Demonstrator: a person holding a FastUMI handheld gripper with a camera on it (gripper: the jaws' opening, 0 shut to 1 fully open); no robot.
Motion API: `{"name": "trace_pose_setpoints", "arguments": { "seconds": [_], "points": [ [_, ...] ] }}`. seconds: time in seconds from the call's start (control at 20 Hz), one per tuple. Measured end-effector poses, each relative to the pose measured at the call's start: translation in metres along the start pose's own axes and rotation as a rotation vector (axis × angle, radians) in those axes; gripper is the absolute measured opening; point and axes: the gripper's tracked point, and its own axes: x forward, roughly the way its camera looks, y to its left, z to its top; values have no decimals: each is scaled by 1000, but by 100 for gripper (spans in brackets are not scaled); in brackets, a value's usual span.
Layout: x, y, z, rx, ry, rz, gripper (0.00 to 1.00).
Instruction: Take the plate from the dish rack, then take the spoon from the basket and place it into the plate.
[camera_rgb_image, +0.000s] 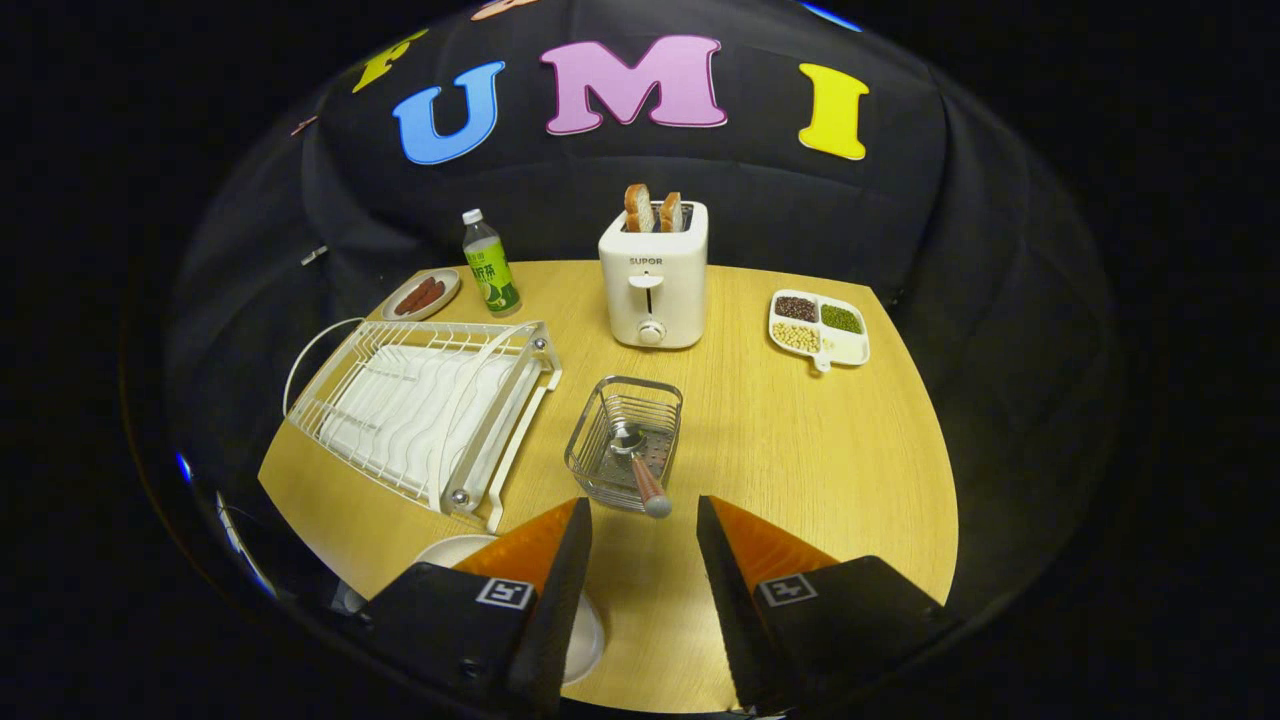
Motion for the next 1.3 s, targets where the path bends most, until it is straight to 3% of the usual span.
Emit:
{"name": "trace_pose_setpoints", "arguments": {
  "seconds": [0.2,0.35,0.5,0.95,1.3],
  "points": [
    [21,-3,3,0,20,-5,50],
    [24,-2,0,26,38,4,21],
    [25,6,3,10,21,17,13],
    [-14,-4,35,5,-84,-77,11],
    [-79,11,64,21,-199,-80,11]
  ]
}}
